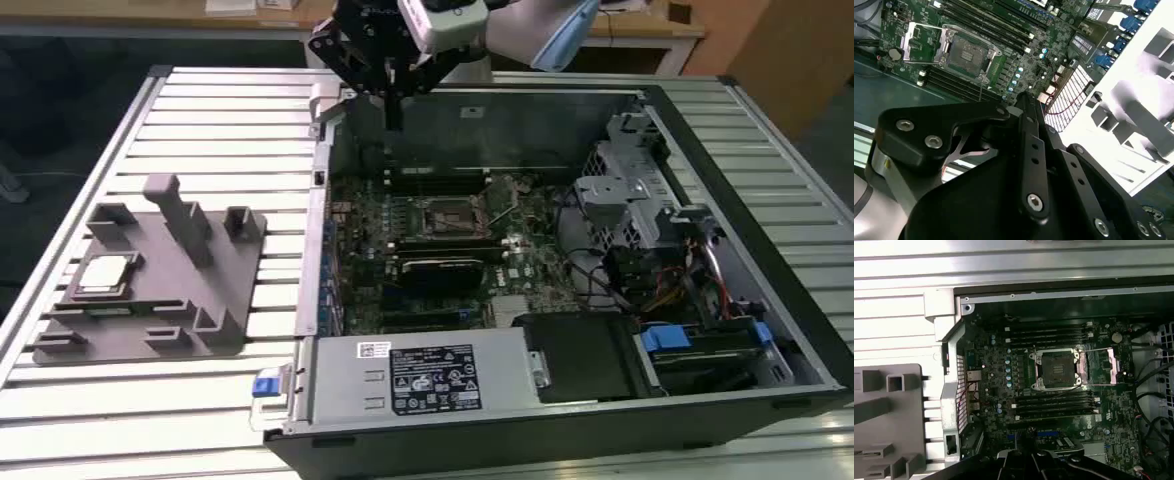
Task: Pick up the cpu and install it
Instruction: 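Reach for the cpu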
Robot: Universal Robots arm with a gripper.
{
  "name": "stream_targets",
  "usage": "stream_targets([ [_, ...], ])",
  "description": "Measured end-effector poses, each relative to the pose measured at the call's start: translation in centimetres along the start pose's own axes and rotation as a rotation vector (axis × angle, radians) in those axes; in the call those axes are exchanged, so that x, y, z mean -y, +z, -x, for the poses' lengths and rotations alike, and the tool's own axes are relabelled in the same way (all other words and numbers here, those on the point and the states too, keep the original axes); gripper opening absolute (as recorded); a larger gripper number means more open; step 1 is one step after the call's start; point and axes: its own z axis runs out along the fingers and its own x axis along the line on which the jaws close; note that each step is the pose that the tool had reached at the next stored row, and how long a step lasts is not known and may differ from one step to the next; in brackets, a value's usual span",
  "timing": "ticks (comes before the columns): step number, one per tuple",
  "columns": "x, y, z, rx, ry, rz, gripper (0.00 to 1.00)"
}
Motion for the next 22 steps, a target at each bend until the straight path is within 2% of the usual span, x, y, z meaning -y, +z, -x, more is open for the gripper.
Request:
stream_targets([
  [13,0.01,-0.01,-0.16,0.0000,0.000,-0.0001,0.11],
  [17,0.05,-0.02,-0.64,0.0001,0.000,0.0000,0.11],
  [22,0.12,-0.05,-1.58,0.0005,0.000,0.0000,0.11],
])
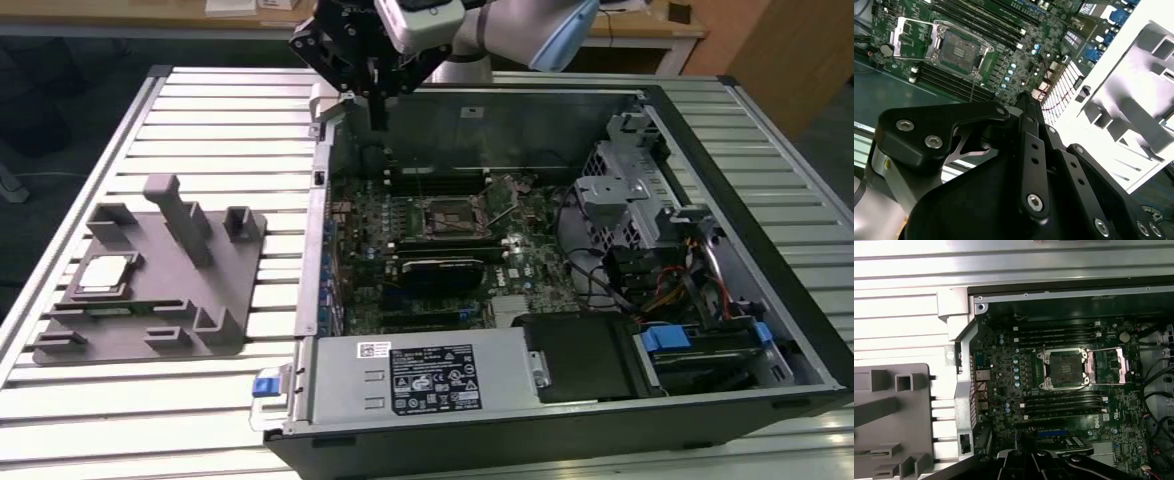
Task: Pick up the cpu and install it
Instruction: 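Reach for the cpu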
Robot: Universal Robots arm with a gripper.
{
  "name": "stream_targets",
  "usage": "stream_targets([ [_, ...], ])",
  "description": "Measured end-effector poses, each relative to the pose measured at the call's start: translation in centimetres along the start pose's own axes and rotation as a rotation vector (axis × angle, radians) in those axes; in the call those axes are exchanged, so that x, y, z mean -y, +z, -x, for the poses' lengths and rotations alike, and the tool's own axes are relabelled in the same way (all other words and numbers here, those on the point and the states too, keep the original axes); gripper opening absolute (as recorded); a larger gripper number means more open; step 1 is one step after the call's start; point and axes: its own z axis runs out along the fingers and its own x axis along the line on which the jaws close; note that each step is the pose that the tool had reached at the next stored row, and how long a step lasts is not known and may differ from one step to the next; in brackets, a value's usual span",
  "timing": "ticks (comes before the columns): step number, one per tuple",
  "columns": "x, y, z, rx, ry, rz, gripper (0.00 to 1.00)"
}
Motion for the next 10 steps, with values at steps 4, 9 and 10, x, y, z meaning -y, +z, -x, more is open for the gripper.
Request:
stream_targets([
  [4,0.06,-0.03,-0.83,0.0005,0.000,0.0000,0.11],
  [9,0.14,-0.05,-1.89,0.0011,0.000,0.0001,0.11],
  [10,0.16,-0.06,-2.13,0.0012,0.000,0.0001,0.11],
])
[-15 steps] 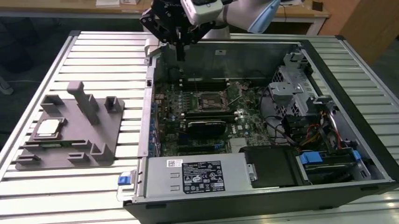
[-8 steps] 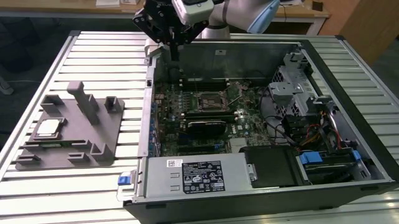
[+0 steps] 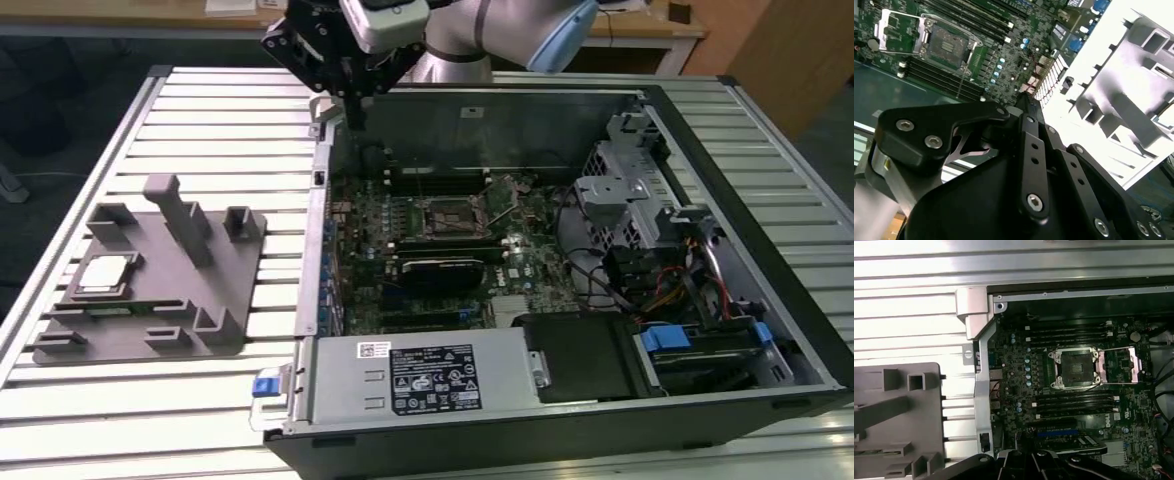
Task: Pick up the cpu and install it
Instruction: 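Reach for the cpu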
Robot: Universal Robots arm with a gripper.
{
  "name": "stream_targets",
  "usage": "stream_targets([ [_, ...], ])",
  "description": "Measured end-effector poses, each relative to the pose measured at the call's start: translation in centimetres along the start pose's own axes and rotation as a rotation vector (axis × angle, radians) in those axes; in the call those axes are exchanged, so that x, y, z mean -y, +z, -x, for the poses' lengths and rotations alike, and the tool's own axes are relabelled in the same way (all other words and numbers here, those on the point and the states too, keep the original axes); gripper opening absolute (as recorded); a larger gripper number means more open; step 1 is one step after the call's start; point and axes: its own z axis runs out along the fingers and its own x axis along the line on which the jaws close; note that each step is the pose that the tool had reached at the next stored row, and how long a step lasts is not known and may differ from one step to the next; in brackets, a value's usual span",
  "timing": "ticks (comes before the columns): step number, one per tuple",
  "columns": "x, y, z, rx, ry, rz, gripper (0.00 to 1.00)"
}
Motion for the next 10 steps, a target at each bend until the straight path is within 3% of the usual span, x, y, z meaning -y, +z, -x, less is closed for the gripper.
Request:
stream_targets([
  [10,0.20,-0.08,-2.65,0.0013,0.000,0.0000,0.11],
])
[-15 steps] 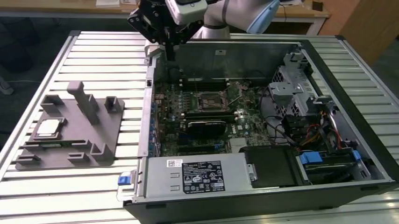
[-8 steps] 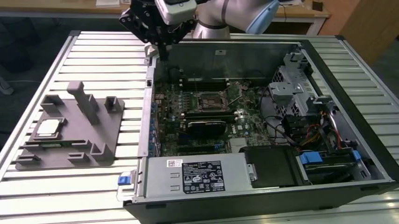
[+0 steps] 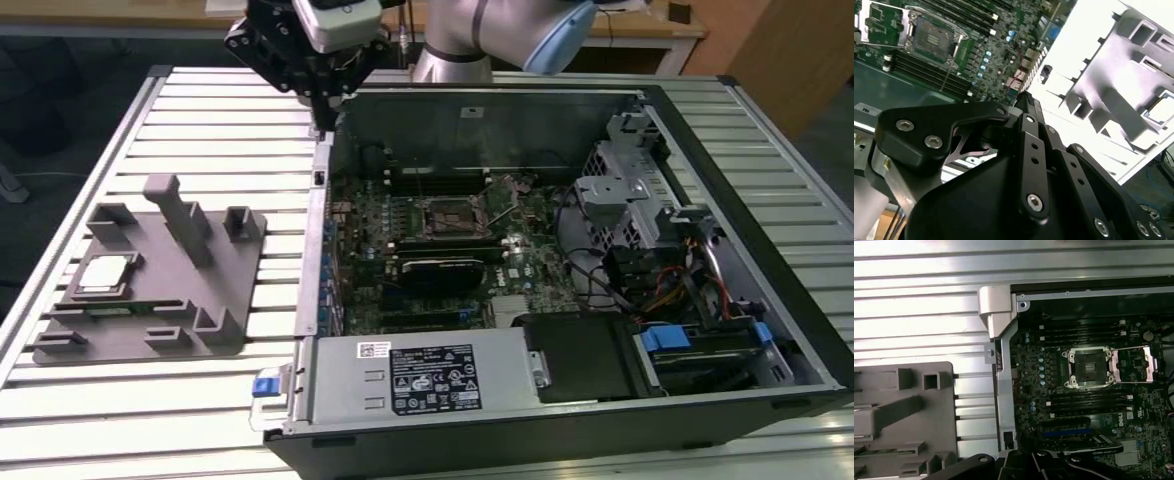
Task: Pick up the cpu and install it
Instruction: 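Reach for the cpu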
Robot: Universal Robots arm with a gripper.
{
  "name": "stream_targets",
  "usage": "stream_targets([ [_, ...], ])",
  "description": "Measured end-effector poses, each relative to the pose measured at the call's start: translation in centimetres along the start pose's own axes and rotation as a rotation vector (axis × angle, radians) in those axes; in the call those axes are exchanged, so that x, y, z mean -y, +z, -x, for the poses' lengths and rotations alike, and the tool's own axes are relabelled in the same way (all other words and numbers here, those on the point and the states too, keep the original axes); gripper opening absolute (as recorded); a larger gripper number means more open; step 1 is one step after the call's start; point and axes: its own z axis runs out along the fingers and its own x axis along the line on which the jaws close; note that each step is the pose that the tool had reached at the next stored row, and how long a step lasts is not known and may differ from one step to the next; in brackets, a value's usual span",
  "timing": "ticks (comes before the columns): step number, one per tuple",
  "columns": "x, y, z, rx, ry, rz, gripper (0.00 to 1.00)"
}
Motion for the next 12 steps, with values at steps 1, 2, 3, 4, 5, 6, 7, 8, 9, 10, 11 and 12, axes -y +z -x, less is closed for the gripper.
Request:
stream_targets([
  [1,0.02,0.00,-0.24,0.0002,0.000,0.0001,0.11],
  [2,0.04,-0.01,-0.48,0.0003,0.000,0.0001,0.11],
  [3,0.06,-0.02,-0.71,0.0003,0.000,0.0001,0.11],
  [4,0.07,-0.02,-0.94,0.0004,0.000,0.0001,0.11],
  [5,0.09,-0.03,-1.19,0.0005,0.000,0.0001,0.11],
  [6,0.11,-0.04,-1.43,0.0006,0.000,0.0001,0.11],
  [7,0.13,-0.04,-1.67,0.0008,0.000,0.0001,0.11],
  [8,0.14,-0.06,-1.89,0.0007,0.000,0.0000,0.11],
  [9,0.16,-0.06,-2.11,0.0009,0.000,0.0000,0.11],
  [10,0.18,-0.07,-2.32,0.0009,0.000,0.0001,0.11],
  [11,0.19,-0.07,-2.52,0.0010,0.000,0.0001,0.11],
  [12,0.21,-0.08,-2.74,0.0011,0.000,0.0001,0.11],
])
